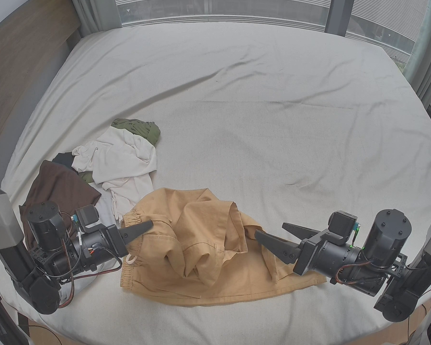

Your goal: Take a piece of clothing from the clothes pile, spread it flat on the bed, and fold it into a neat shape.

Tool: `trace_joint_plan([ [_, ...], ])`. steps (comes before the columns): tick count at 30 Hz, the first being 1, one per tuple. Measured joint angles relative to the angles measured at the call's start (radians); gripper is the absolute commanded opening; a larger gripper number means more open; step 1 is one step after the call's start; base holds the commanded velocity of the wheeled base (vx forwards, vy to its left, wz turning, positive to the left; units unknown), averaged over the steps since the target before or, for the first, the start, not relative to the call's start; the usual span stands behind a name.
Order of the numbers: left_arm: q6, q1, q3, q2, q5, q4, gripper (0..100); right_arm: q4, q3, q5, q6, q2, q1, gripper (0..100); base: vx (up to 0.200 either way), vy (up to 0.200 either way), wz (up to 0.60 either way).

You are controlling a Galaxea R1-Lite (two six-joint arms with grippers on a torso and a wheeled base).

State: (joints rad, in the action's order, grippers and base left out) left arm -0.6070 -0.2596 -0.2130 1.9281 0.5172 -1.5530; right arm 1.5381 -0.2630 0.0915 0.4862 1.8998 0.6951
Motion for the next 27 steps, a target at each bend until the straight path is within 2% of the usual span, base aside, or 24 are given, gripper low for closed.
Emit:
trace_joint_plan([
  [10, 0.012, 0.000, 0.009, 0.019, 0.006, 0.000, 0, 0.000, 0.000, 0.000, 0.000, 0.001, 0.000, 100, 0.000, 0.000, 0.00],
  [11, 0.013, 0.000, 0.012, 0.022, 0.008, 0.000, 100, 0.000, 0.000, 0.000, 0.000, 0.001, 0.000, 100, 0.000, 0.000, 0.00],
  [27, 0.054, -0.047, 0.082, 0.065, 0.010, -0.001, 100, 0.000, 0.000, 0.000, 0.000, 0.001, -0.001, 100, 0.000, 0.000, 0.00],
])
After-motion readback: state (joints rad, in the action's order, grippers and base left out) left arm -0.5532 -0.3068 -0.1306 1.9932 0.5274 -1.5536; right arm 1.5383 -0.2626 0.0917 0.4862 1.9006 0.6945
